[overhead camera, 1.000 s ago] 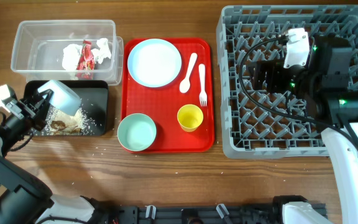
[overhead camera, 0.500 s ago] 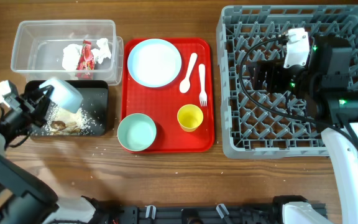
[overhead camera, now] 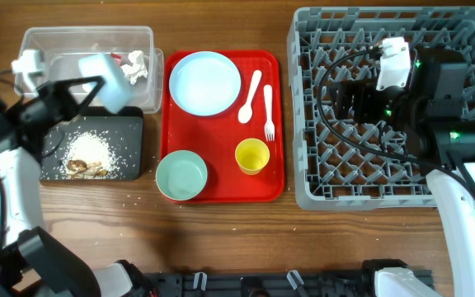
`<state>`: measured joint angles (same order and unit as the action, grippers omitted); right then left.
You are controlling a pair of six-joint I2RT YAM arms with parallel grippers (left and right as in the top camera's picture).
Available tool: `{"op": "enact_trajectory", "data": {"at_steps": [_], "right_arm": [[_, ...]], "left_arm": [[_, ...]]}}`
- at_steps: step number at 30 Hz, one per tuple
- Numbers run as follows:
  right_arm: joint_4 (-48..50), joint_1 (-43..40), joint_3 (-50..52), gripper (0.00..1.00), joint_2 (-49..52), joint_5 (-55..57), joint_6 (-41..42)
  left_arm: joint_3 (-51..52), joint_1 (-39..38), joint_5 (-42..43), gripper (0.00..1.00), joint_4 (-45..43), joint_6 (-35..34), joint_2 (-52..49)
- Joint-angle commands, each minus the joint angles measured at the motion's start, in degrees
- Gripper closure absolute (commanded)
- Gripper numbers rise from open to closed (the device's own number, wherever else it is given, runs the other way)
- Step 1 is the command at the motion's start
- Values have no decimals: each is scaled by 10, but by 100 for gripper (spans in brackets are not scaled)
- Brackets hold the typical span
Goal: Sort waste into correct bins and load items into the dishwasher rack
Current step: 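Tip the bowl over the black tray to dump the rice scraps, then return the emptied light-blue bowl to the red tray with the left gripper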
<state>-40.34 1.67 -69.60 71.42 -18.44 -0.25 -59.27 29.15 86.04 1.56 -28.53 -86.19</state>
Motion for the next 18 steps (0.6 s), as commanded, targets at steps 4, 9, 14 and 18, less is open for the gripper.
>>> {"op": "enact_trajectory", "data": {"at_steps": [4,9,14,18], "right_arm": [[-4,0,-12,0,5,-10,4],[-3,0,-12,0,5,-10,4],[-5,0,-12,0,5,-10,4],[-5,0,-13,0,5,-10,4]], "left_arm": [[-8,-104,-86,96,-108,-163,10],[-8,-273,-279,96,-36,-120,9],[-8,-415,-643,96,167,-46,7],[-7,-490,-768,96,249,-21,-12]]}}
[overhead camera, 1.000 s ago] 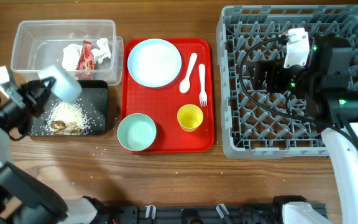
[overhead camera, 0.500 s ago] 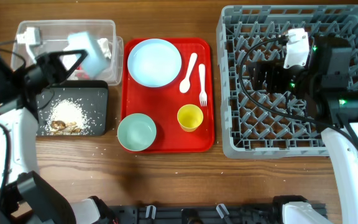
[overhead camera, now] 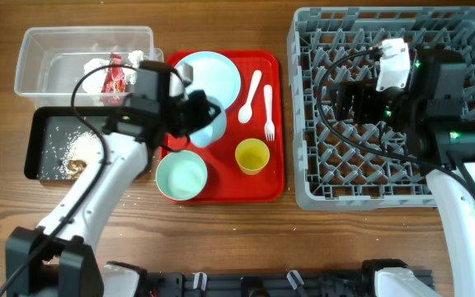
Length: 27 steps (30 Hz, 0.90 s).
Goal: Sort waste into correct bins and load items into the dishwasher rack
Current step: 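Return the emptied light-blue bowl to the red tray with the left gripper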
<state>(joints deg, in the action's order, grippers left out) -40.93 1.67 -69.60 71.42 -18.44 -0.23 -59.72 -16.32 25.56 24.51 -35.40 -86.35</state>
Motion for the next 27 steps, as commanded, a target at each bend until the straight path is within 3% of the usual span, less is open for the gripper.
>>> {"op": "enact_trajectory", "data": {"at_steps": [1,7,11,13,15,18,21,27], "right_arm": [[1,0,-12,0,5,-10,4],[1,0,-12,0,5,-10,4],[-2,0,-12,0,5,-10,4],[-3,0,-12,0,5,-10,4],[-3,0,-12,0,5,-10,4],[-3,0,-12,0,5,-10,4],[-3,0,-12,0,6,-10,4],[-3,0,-12,0,9,-10,4]], "left_arm": [[-3,-46,-172,96,26,55,-17],[-3,-93,-254,96,28,54,-68],[-3,-97,-265,96,12,54,-99],[-3,-97,-265,87,8,54,-101],[-3,-97,-262,69,1,54,-100],[-3,-97,-233,54,-16,60,-97],[-18,-97,-164,40,-31,116,-89],[-40,-103,-84,33,10,168,-92]]}}
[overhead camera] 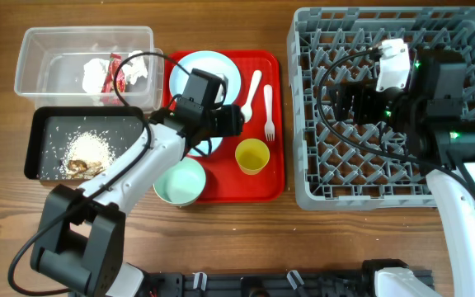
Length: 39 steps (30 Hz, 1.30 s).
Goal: Sort waste into correct bins and load items into the dishwasher rack
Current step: 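Return the emptied light-blue bowl to the red tray with the left gripper, then lift the yellow cup with the left gripper toward the right gripper, then take the yellow cup with the right gripper and place it in the rack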
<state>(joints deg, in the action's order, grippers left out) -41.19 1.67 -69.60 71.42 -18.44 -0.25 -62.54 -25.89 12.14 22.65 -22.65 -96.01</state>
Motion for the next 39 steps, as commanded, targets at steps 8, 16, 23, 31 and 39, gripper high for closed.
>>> {"op": "enact_trajectory", "data": {"at_steps": [8,16,23,31,39], "right_arm": [[0,0,-12,1,15,-10,8],[-1,0,-12,0,15,-10,19],[-1,0,-12,0,18,-73,20],[43,0,-12,0,93,-341,18],[199,9,-12,0,186,-667,18]], "left_arm": [[-12,-54,29,38,113,60,-8],[-13,-61,18,88,105,52,-38],[-74,-12,148,96,111,36,6],[-96,142,542,96,69,27,34],[-96,168,613,96,39,4,34]]}}
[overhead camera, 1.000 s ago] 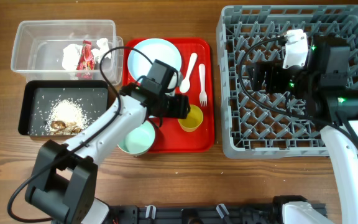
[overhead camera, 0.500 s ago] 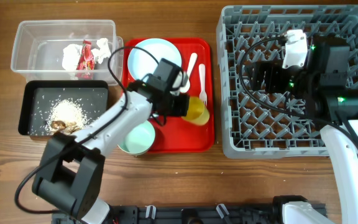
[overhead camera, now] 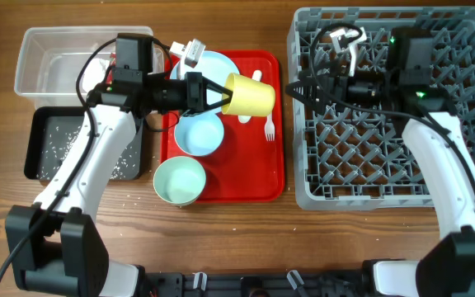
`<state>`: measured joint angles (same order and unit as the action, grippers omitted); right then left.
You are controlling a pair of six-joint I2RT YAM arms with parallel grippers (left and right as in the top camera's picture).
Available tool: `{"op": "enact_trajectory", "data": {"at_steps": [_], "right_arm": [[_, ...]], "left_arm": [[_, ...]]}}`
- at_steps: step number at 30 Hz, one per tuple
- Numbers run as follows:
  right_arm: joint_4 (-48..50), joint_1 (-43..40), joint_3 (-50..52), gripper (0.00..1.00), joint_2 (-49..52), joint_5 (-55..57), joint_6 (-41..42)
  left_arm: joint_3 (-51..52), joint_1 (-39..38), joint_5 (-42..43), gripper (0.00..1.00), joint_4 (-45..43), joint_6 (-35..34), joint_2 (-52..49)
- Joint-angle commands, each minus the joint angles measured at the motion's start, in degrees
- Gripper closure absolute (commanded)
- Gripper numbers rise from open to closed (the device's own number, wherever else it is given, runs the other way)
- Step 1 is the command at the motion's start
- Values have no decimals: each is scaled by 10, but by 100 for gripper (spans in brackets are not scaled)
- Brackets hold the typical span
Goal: Sort waste into correct bins and load items into the dishwasher rack
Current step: 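Take the yellow cup with the right gripper and place it in the rack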
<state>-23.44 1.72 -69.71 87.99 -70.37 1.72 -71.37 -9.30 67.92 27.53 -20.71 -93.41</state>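
Observation:
My left gripper point(overhead camera: 221, 96) reaches rightward over the red tray point(overhead camera: 246, 186) and is shut on the rim of a yellow cup point(overhead camera: 252, 97), which it holds on its side above the tray. My right gripper point(overhead camera: 293, 88) points left from over the grey dishwasher rack point(overhead camera: 369, 186), a short gap from the cup's base, and looks open and empty. On the tray sit a light blue bowl point(overhead camera: 199, 134), a pale green bowl point(overhead camera: 180, 181), a light blue plate point(overhead camera: 221, 64) partly under my arm, and a white fork point(overhead camera: 268, 126).
A clear bin point(overhead camera: 56, 58) holding wrappers stands at the back left. In front of it lies a black tray point(overhead camera: 48, 148) with rice scraps. A white spoon tip point(overhead camera: 257, 76) pokes out behind the cup. Crumbs dot the wood near the tray's front.
The yellow cup stood upright on the tray; now my left gripper holds it lifted and tipped sideways. My right gripper has come from the rack's middle to its left edge, facing the cup.
My left gripper first held the light blue bowl tilted over the black tray. Then it carried the bowl over the red tray, and then the bowl was at its spot beside the yellow cup. Now the bowl rests there and the cup is held up.

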Motion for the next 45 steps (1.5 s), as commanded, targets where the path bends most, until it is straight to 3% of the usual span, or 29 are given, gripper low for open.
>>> {"op": "enact_trajectory", "data": {"at_steps": [1,6,8,12,17,20,21,24,29,33,36,42,45], "right_arm": [[29,19,-11,0,27,-151,-1],[65,71,-11,1,37,-139,3],[83,92,-11,2,37,-96,40],[126,114,-11,15,37,-86,73],[130,113,-11,20,37,-85,76],[134,113,-11,29,37,-85,77],[134,113,-11,33,37,-85,77],[133,113,-11,43,37,-71,91],[116,82,-11,46,36,-25,109],[14,18,-11,47,20,83,102],[-80,-16,-12,47,-9,179,88],[-347,-15,-77,42,-96,482,88],[-464,10,-90,42,-105,547,97]], "left_arm": [[-8,2,69,96,-25,-28,8],[-8,1,96,96,-69,-59,8],[-8,1,103,96,-72,-68,8],[-8,0,111,96,-72,-68,8],[-8,0,111,96,-72,-68,8],[-8,0,111,96,-72,-68,8],[-8,0,111,94,-72,-68,8],[-8,0,111,73,-72,-68,8],[-8,2,111,58,-73,-68,8],[-8,18,102,54,-90,-68,8],[-8,31,49,52,-91,-68,8],[-8,33,-119,40,-70,-67,8],[-8,33,-255,41,-17,-62,8]]}}
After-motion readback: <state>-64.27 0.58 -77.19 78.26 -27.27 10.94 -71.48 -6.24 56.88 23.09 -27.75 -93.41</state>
